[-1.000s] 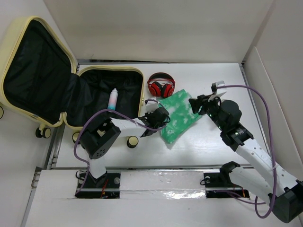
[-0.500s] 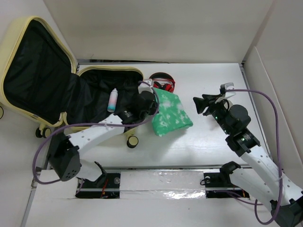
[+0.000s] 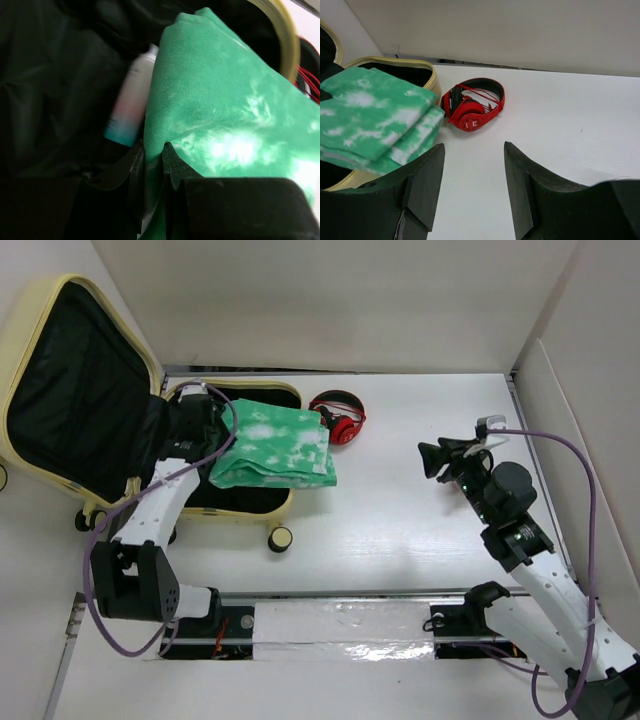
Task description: Pack the luggage
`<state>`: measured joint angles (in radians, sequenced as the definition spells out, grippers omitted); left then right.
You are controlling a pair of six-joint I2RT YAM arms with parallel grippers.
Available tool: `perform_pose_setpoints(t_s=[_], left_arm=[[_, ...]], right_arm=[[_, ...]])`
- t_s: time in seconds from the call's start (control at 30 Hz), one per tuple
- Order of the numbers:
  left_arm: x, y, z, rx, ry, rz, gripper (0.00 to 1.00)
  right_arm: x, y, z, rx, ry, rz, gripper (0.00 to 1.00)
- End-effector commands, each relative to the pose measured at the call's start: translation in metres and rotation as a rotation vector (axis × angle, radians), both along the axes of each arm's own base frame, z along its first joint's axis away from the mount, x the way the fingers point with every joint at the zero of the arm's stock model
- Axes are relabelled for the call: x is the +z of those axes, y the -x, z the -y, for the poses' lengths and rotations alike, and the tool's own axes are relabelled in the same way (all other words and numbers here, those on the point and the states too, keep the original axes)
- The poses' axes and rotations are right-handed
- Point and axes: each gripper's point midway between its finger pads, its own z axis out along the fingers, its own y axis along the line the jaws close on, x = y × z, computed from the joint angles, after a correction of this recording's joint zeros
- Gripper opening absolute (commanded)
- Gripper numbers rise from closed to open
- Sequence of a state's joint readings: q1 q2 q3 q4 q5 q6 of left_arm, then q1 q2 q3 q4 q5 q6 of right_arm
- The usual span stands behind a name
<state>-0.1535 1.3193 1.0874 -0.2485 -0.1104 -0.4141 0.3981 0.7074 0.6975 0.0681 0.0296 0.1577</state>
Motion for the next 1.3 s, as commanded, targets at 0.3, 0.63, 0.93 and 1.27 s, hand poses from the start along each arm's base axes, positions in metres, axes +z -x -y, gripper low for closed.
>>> perform_pose_setpoints(t_s=[0.3, 0.63, 0.93, 1.27], left_arm=[[0.007, -0.059, -0.139, 0.256, -0.274, 0.135, 0.0], [-0.043, -0.047, -0.177, 0.431, -0.387, -0.016, 0.26], [0.046, -0.056, -0.132, 0.42, -0.223, 0.233, 0.7], [0.09, -0.007, 0.119, -0.254, 0.142, 0.317, 0.0]], right_arm=[[-0.011, -0.008, -0.009, 0.046, 0.031, -0.015, 0.48], [-0.027, -0.019, -0.02, 0.081, 0.048, -0.064, 0.41], [-0.032, -0.022, -0.022, 0.087, 0.055, -0.076, 0.33], [-0.061, -0.038, -0.045, 0.105, 0.116, -0.146, 0.07]])
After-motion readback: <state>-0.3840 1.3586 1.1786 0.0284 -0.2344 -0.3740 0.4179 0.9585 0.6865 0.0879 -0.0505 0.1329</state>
